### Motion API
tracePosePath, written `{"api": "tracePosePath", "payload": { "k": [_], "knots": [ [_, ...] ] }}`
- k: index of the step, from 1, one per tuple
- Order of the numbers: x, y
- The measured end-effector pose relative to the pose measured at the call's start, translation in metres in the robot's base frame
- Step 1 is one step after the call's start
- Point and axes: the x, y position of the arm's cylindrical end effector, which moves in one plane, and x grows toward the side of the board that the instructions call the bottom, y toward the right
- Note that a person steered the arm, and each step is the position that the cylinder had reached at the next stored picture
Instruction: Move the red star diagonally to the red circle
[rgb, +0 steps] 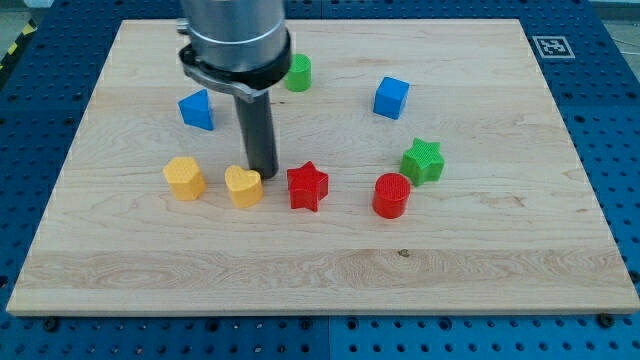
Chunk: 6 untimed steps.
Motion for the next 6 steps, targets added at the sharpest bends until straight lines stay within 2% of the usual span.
{"api": "tracePosePath", "payload": {
  "k": [1, 2, 4, 6],
  "knots": [
    [0.001, 0.037],
    [0.023, 0.055],
    [0.041, 0.04],
    [0.01, 0.008]
  ]
}}
